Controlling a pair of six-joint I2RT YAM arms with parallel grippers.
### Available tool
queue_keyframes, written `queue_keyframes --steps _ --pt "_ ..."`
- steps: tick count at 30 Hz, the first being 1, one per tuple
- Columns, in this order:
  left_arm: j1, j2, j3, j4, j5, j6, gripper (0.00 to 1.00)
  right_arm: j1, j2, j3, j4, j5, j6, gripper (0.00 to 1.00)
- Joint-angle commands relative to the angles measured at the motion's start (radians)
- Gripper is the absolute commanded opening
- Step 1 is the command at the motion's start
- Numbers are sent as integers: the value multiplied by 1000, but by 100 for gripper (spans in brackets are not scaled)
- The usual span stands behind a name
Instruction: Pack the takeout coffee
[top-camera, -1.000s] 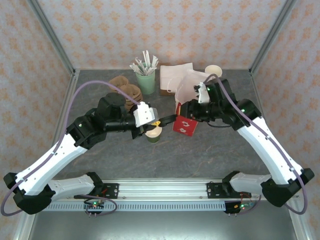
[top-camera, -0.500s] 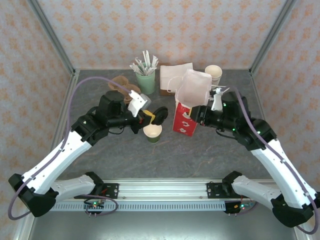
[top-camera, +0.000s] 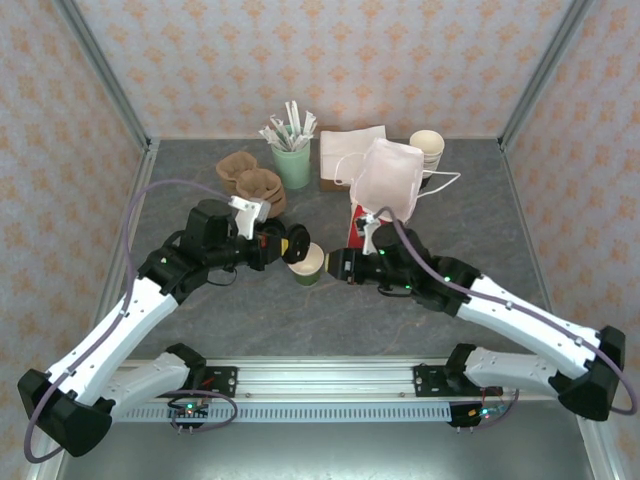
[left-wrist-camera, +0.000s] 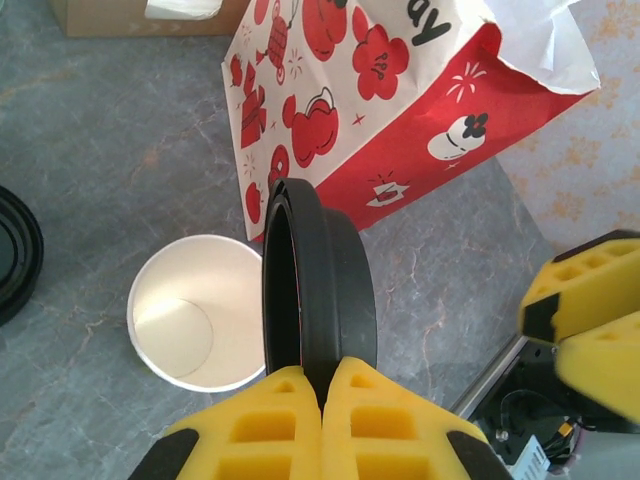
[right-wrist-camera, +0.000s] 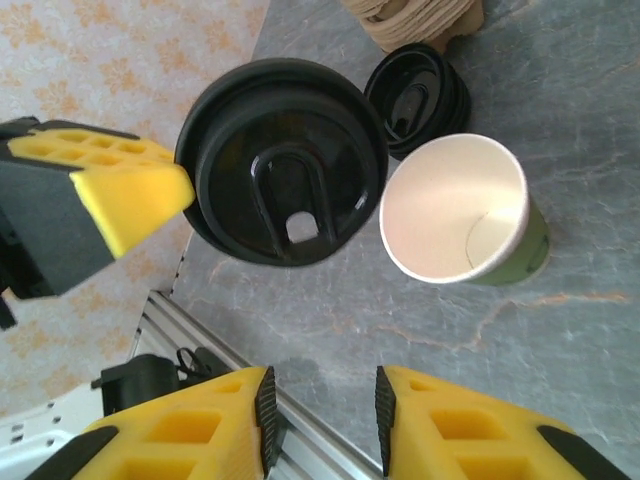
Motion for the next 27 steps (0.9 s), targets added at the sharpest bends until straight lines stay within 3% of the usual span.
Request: queue_keyframes --steps 1,10,16,27 --pt "9 -20 -20 59 29 -71 3 14 77 13 97 141 34 34" --pt "34 8 -72 110 66 -132 2 -1 173 98 -49 317 -62 34" --pt "37 44 -94 143 102 -210 2 -118 128 47 -116 286 -109 35" --pt "37 72 -97 168 111 -226 2 -229 -41 -3 -272 361 -196 35"
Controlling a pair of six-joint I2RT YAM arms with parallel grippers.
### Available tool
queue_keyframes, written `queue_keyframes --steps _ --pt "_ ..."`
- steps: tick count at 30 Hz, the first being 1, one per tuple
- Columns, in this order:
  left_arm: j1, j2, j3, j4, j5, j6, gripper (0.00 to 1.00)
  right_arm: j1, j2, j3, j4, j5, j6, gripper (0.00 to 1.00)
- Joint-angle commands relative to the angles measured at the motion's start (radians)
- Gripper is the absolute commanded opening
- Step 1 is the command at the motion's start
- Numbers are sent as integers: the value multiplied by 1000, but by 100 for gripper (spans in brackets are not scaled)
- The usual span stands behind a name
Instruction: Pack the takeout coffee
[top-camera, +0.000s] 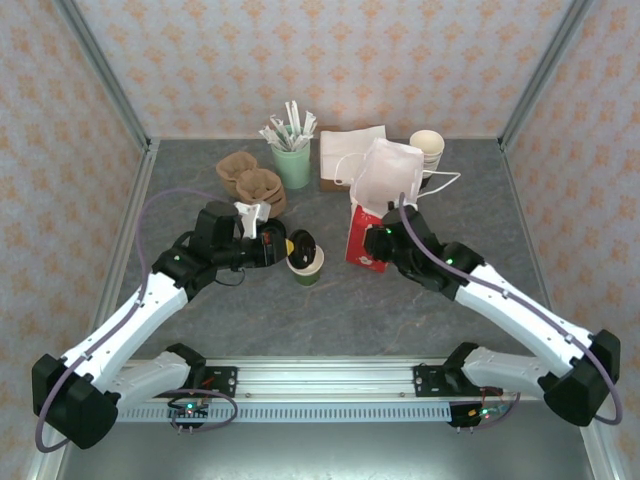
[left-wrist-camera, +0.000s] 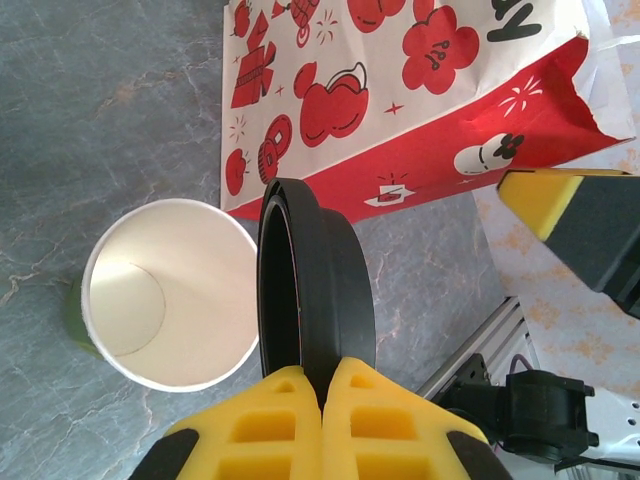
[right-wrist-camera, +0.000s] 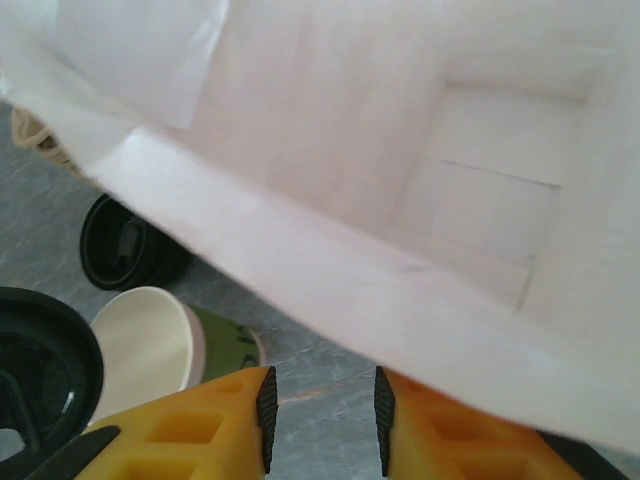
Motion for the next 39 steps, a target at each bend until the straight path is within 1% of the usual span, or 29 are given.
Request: queue_keyframes --steps 1,7,12,14,17,22,25,26,28,30,32,35,39 --pt "6 14 -8 41 25 -21 2 -24 -60 -25 -87 61 -48 35" --pt "7 35 -23 73 37 -27 2 -86 -119 -26 -153 89 -83 35" --pt "7 41 -33 89 46 -31 2 -122 -132 -19 -158 86 -97 35" --pt "7 40 -38 90 46 -29 2 -124 -128 -10 -160 65 -93 35" --pt "7 40 -44 87 46 -24 2 -125 -134 -20 -129 -40 -85 35" --pt "12 59 -56 108 51 -22 2 -125 -184 -89 -62 -220 -84 35" --pt "21 81 -65 144 76 -40 2 -125 -218 -133 -23 -357 -91 38" --pt "22 84 -65 148 78 -43 2 -125 -224 -143 -12 -385 -83 38" --pt "23 93 -67 160 86 -46 2 -124 -240 -180 49 -482 -60 40" --pt "30 99 -71 167 97 -55 2 -114 -250 -211 117 -538 -31 41" --pt "38 105 -77 176 110 -65 2 -93 -246 -232 178 -551 -3 41" --pt "52 107 -92 192 127 -88 3 -41 -204 -237 250 -529 42 40" --pt "68 112 -100 182 134 -94 4 51 -93 -188 295 -444 87 40"
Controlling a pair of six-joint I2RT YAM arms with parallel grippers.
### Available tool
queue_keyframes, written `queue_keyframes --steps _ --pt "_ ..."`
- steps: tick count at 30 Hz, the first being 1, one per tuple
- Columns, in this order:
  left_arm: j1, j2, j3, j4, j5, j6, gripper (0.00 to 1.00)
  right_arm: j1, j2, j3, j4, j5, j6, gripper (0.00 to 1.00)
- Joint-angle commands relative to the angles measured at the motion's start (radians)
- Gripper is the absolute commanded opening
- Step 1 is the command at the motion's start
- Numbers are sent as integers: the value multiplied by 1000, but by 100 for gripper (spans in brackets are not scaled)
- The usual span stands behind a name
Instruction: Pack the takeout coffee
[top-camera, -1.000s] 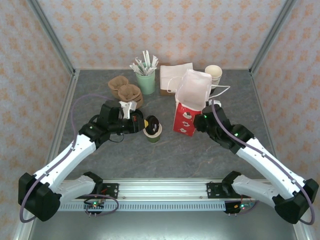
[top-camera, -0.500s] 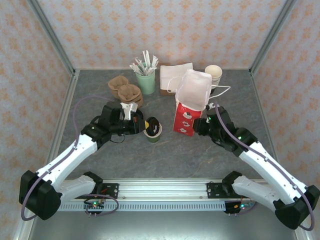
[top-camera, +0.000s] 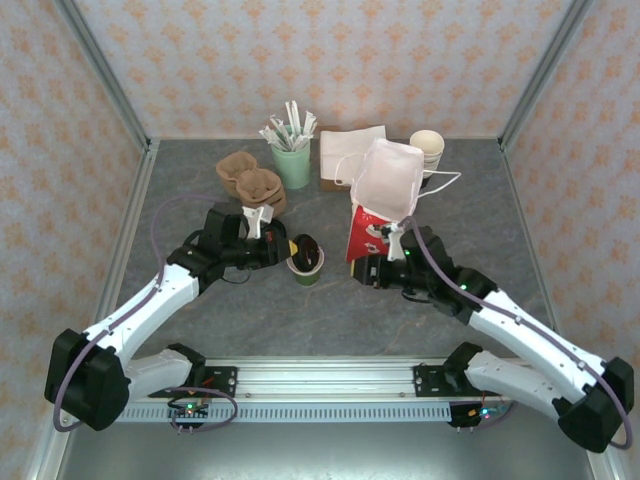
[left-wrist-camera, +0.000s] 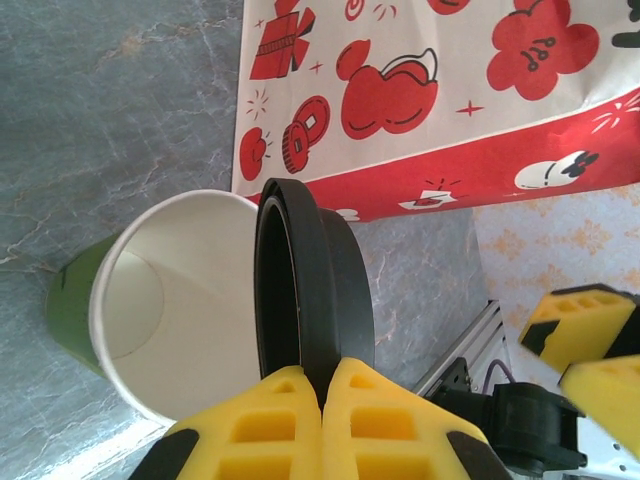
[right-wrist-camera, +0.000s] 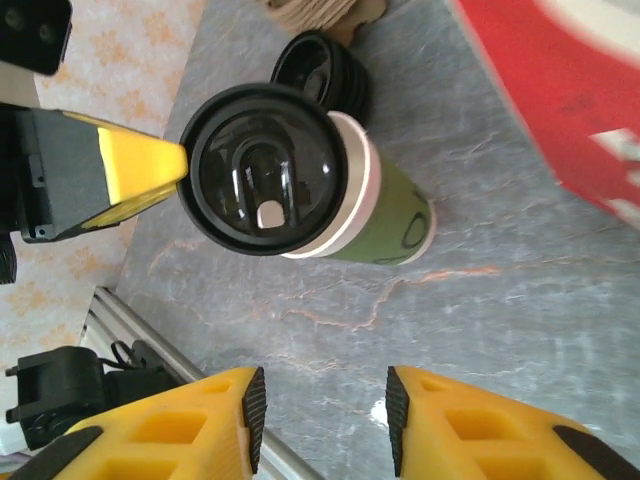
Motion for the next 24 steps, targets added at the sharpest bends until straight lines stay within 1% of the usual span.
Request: queue_keyframes --steps 1,4,8,11,13,14,16,21,24 --pt "18 5 -16 29 35 -27 4 58 78 50 103 52 67 40" --pt "19 23 -13 34 49 -56 6 76 161 86 115 113 143 39" --pt "20 29 -8 19 35 -54 6 95 230 105 205 97 211 38" --pt "20 35 -14 21 36 -55 8 108 255 138 194 142 226 38" --pt "20 37 -19 25 33 -57 8 107 301 158 189 152 234 38" --pt "20 38 -21 25 32 -56 9 108 312 164 191 157 237 38" --pt "21 41 -25 25 31 -55 15 108 332 174 193 176 245 39" --pt "22 52 -29 11 18 -41 17 108 376 199 179 215 249 41" --pt "22 51 -26 -5 7 -28 19 108 403 222 156 233 243 45"
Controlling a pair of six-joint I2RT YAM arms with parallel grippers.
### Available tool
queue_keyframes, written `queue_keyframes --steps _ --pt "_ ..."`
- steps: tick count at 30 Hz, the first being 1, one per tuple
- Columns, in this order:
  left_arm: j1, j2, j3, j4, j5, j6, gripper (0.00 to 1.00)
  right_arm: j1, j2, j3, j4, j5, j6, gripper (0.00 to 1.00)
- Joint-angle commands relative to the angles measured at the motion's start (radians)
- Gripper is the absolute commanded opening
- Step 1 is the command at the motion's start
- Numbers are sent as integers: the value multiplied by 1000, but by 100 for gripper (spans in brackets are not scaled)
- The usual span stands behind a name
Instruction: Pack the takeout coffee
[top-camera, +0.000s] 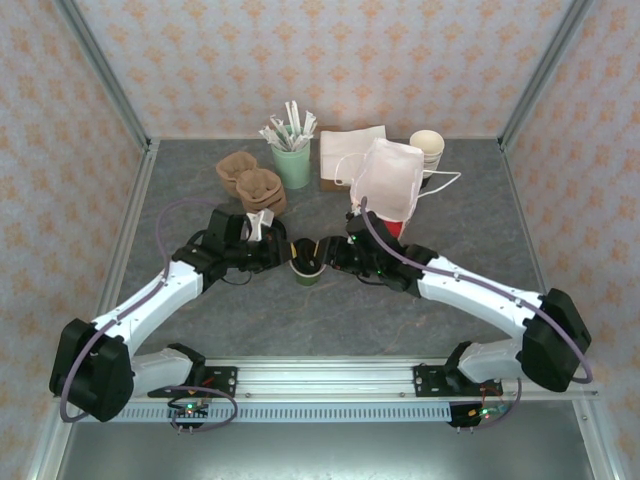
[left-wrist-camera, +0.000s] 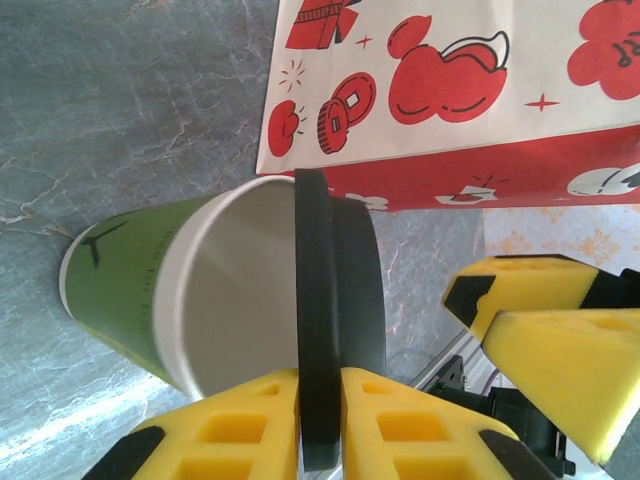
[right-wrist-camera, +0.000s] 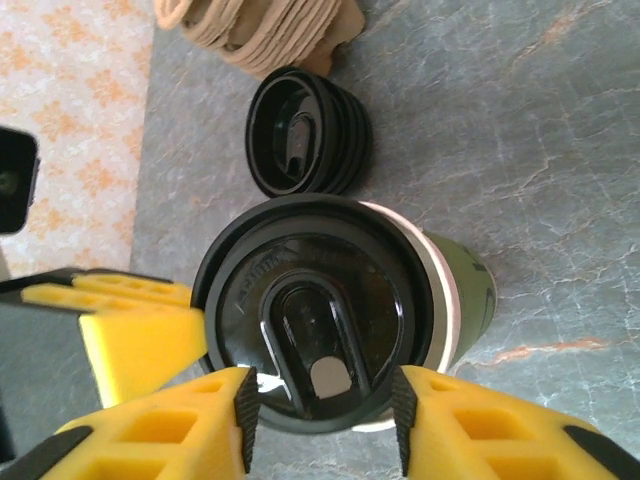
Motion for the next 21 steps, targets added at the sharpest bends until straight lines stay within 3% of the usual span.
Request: queue_keyframes --steps 1,21 --pt "11 2 -11 -10 -15 20 20 4 22 58 -23 58 2 46" --pt "12 29 -25 -26 -34 45 27 3 90 109 -73 97 -4 51"
